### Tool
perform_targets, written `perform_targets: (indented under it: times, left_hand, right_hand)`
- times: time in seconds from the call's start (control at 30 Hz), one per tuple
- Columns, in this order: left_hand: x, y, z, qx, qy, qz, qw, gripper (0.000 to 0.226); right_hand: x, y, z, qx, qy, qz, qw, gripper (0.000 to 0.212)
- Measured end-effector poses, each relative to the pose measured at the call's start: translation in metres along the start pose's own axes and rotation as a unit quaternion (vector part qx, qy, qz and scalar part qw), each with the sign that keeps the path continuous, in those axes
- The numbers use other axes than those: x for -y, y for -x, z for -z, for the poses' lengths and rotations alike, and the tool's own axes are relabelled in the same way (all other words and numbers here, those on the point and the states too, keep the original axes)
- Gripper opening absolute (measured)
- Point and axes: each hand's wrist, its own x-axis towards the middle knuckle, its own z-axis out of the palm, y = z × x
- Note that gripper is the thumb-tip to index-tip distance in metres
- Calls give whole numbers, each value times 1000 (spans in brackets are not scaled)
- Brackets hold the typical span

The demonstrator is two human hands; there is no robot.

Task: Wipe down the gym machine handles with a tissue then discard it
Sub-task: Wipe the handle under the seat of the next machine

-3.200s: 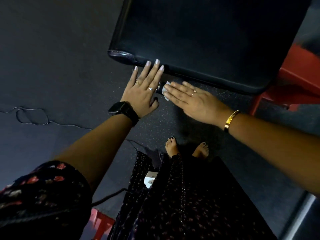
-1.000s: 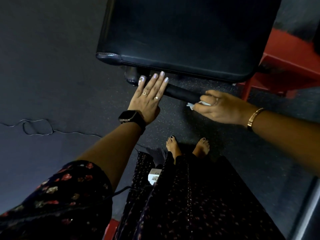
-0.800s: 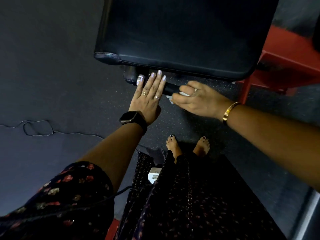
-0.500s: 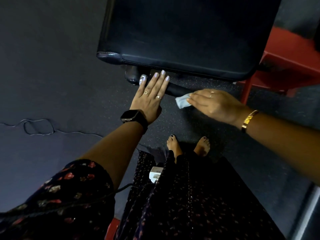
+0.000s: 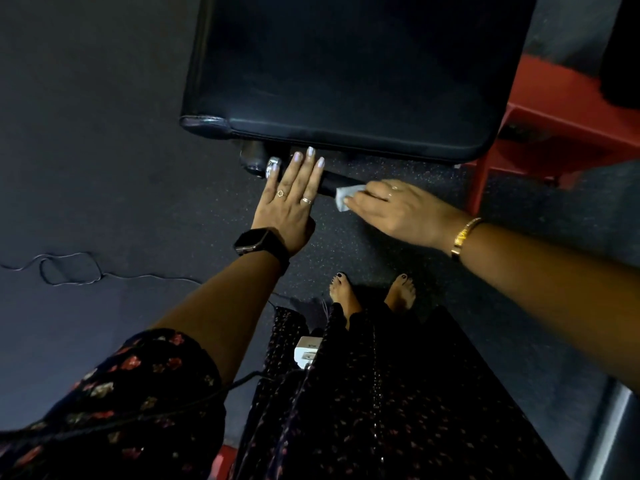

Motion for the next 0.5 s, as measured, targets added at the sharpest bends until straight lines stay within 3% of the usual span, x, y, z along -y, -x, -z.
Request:
perform_targets:
  times: [0.2, 0.33, 0.5]
  left_hand:
    - [0, -1, 5, 26, 9, 17, 999, 104]
    - [-6, 1, 7, 37, -6, 35, 999, 101]
    - [-19, -2, 15, 50, 2, 61, 997, 95]
  right_hand:
    - [-8, 44, 7, 48, 38, 57, 997, 40]
    - [-3, 17, 1, 6, 51, 62, 997, 21]
    - [7, -13, -6, 34, 89, 75, 993, 21]
